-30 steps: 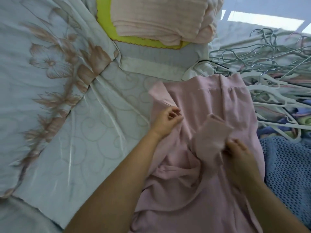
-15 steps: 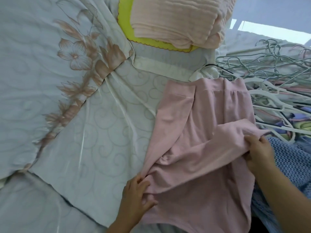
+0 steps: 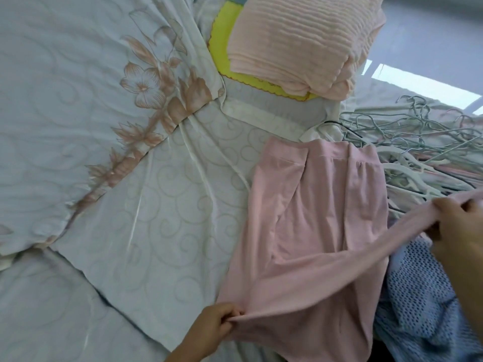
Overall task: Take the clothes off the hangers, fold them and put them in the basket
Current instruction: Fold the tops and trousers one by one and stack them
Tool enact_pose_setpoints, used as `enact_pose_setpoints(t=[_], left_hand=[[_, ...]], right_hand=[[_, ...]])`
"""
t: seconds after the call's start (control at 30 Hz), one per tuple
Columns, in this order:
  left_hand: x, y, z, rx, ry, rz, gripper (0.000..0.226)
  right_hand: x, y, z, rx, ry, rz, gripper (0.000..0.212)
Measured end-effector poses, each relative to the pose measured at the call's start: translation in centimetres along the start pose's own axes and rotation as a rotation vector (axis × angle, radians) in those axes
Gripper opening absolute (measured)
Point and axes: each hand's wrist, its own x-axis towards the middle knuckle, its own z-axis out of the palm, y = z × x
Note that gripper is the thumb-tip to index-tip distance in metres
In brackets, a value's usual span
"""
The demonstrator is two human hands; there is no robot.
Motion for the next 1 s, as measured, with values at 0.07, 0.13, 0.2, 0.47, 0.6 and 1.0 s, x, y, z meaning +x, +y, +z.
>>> enact_pose_setpoints(t=[0.07, 0.13, 0.2, 0.47, 0.6, 1.0], left_hand=[[0.0, 0.2, 0.3, -0.085, 0.052, -0.083, 0.009], [0.1, -0.1, 0.2, -0.272, 0.07, -0.223, 0.026], [0.2, -0.7, 0.4, -0.401, 0.087, -0.3, 0.018], [1.5, -1.8, 1.2, -0.74, 0.271, -0.51, 0.015], [1.5, -1.8, 0.9, -0.628, 0.249, -0.539, 0.019], [1.7, -0.1, 0.5, -0.401, 0.187, -0.495, 0.025]], right_hand=[[1.1, -0.4, 2.3, 0.046, -0.016, 0.031, 0.011], [1.3, -0.9, 6.0, 0.098, -0.118, 0.097, 0.006], [1.4, -1.4, 9.8, 0.137, -0.2, 0.094, 0.006], [-0.4, 6.4, 16.8, -0.399, -0.578, 0.059, 0.011], [-3.5, 13.0, 13.3, -0.723, -0.568, 0.005, 0.037], [-11.5, 20.4, 4.3, -1.231, -0.853, -0.374, 0.063]])
